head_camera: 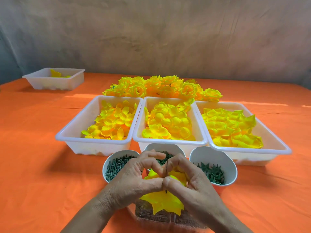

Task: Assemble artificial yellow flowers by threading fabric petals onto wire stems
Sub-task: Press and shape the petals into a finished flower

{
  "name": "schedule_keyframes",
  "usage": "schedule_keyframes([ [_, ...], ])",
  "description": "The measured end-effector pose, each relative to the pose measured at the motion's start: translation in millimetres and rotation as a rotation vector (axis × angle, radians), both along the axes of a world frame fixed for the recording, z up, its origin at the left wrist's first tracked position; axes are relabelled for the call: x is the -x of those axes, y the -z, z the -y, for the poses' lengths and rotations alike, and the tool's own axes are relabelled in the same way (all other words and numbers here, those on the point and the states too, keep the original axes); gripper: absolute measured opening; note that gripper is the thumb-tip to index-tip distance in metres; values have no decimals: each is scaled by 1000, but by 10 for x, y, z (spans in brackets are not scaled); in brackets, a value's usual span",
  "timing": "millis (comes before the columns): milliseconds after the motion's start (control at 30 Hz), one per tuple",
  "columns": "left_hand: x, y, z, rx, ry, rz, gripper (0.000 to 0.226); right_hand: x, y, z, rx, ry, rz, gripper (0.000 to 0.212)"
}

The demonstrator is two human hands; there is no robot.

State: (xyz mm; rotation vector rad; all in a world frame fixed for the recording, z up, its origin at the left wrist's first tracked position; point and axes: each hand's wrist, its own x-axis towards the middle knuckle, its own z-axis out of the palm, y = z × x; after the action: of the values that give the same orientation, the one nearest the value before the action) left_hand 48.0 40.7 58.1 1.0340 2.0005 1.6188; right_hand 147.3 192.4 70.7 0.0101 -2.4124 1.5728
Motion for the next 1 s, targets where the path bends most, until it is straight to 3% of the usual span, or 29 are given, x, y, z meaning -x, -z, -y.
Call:
schedule_keyframes([
  [100,6,-75,26,7,35,38,18,-45,-69,-45,-77,-12,-14,22],
  [267,27,-62,89,-194,-6,282,36,-79,-75,-46,-183,50,-102,24],
  [433,60,-16,114,-150,-99,218,35,-43,-67,-30,-260,83,-121,4],
  [700,0,-52,21,-235,-93,285,42,29,-396,-20,-168,95,-208,2],
  [833,17,-56,13,-342,-147,364,40,82,-689,-22,-3,41,-218,3],
  [933,44,-110,-14,-408,-228,384,28,140,-959,-50,269,17,-273,3],
  [1000,66,-179,-27,-406,-263,415,33,210,-1089,-119,450,31,-310,4],
])
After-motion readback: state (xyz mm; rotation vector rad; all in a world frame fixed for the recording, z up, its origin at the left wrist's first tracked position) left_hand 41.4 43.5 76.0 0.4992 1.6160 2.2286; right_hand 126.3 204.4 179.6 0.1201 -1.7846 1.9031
